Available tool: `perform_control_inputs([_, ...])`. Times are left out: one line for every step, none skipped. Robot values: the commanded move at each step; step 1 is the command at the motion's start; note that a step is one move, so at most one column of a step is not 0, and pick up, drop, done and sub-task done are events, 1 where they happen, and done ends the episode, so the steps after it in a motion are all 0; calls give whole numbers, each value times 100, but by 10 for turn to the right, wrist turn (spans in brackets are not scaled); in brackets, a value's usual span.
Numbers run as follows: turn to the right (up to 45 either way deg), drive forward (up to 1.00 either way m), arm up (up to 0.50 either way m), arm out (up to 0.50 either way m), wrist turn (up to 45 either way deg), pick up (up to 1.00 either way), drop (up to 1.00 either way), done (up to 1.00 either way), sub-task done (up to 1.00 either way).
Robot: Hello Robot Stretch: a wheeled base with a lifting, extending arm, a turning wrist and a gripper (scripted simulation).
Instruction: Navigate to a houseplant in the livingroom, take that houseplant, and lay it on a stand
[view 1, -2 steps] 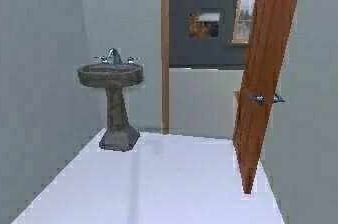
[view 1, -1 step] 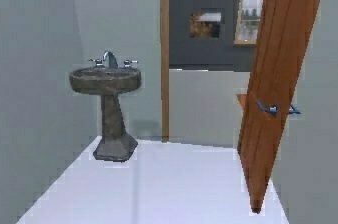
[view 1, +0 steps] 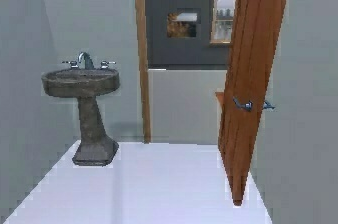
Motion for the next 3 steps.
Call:
perform_control_inputs([0,100,0,0,0,0,0,0,0])
perform_control_inputs([120,0,0,0,0,0,0,0,0])
perform_control_inputs([0,100,0,0,0,0,0,0,0])
